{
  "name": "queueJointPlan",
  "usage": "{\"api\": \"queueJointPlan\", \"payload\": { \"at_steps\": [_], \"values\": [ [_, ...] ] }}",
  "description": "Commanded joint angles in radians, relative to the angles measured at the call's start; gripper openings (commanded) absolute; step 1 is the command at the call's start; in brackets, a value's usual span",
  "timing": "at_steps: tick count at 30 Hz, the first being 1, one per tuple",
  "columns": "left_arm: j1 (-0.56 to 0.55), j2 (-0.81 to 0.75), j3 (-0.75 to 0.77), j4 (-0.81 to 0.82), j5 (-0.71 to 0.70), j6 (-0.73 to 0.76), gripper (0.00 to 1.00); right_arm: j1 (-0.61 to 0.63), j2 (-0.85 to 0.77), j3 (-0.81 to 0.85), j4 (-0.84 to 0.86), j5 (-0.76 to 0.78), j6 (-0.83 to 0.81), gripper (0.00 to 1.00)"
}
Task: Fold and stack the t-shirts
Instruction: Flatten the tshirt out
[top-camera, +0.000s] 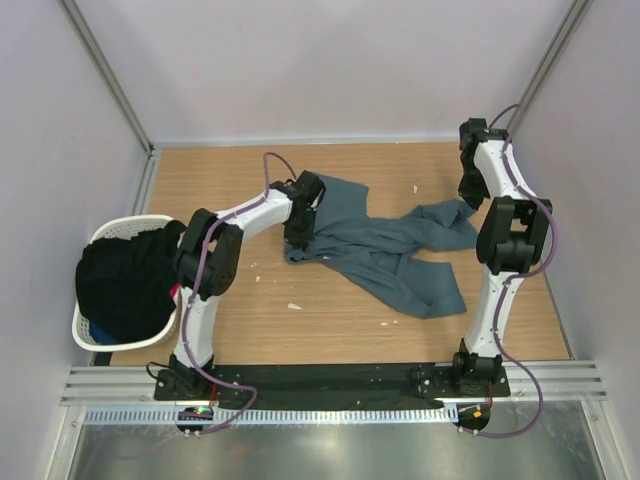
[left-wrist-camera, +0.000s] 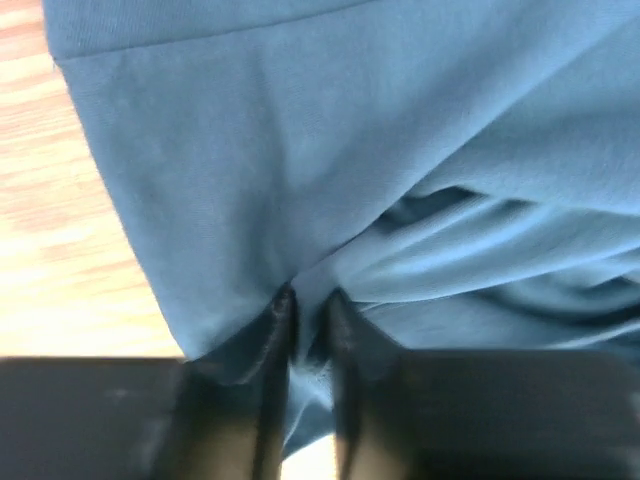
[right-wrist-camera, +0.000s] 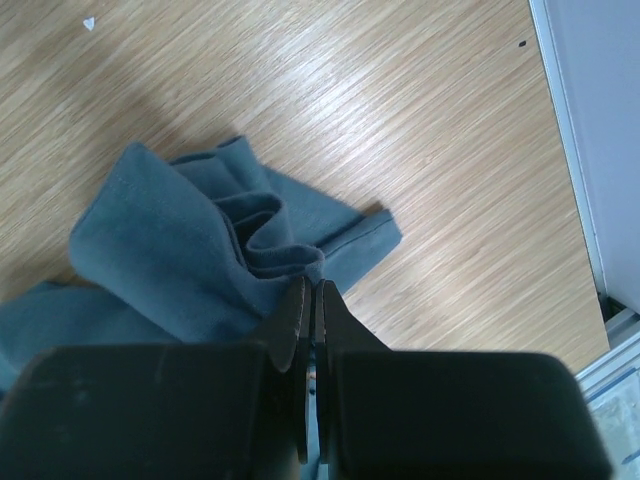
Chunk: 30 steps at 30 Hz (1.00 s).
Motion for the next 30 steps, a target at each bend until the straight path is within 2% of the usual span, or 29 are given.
{"api": "queueJointPlan", "payload": {
  "at_steps": [1,2,9,14,16,20,24,26,27,28,30],
  "values": [
    [0.006,-0.052,-0.012,-0.078,-0.064,-0.066,0.02,-0.008,-0.061,-0.002,0.027,-0.005,-0.023,0.01],
    [0.009,-0.076,-0.012,-0.106,-0.079,-0.078,0.0,-0.008,-0.069,-0.007,0.028,-0.003,-0.026,0.01],
    [0.104,-0.245,-0.102,-0.178,-0.094,-0.092,0.0,-0.009,-0.129,-0.074,0.019,-0.006,-0.036,0.01],
    [0.15,-0.279,-0.131,-0.339,-0.185,-0.112,0.0,-0.017,-0.189,-0.122,0.008,0.008,-0.043,0.01],
    [0.153,-0.284,-0.14,-0.373,-0.208,-0.132,0.0,-0.023,-0.198,-0.091,-0.022,-0.012,-0.047,0.01],
    [0.153,-0.307,-0.197,-0.298,-0.133,-0.127,0.0,-0.023,-0.195,-0.01,-0.009,-0.069,-0.07,0.01],
    [0.153,-0.307,-0.199,-0.25,-0.142,-0.116,0.03,-0.023,-0.111,0.059,0.011,-0.11,-0.082,0.02],
    [0.151,-0.296,-0.171,-0.237,-0.136,-0.109,0.12,-0.023,-0.054,0.078,0.017,-0.155,-0.079,0.08],
    [0.153,-0.291,-0.161,-0.237,-0.131,-0.107,0.16,-0.023,-0.04,0.087,0.022,-0.173,-0.078,0.15],
    [0.151,-0.287,-0.151,-0.229,-0.121,-0.107,0.3,-0.023,-0.029,0.088,0.03,-0.189,-0.078,0.21],
    [0.153,-0.28,-0.116,-0.226,-0.098,-0.113,0.47,-0.023,-0.029,0.084,0.027,-0.219,-0.082,0.4]
  ]
}}
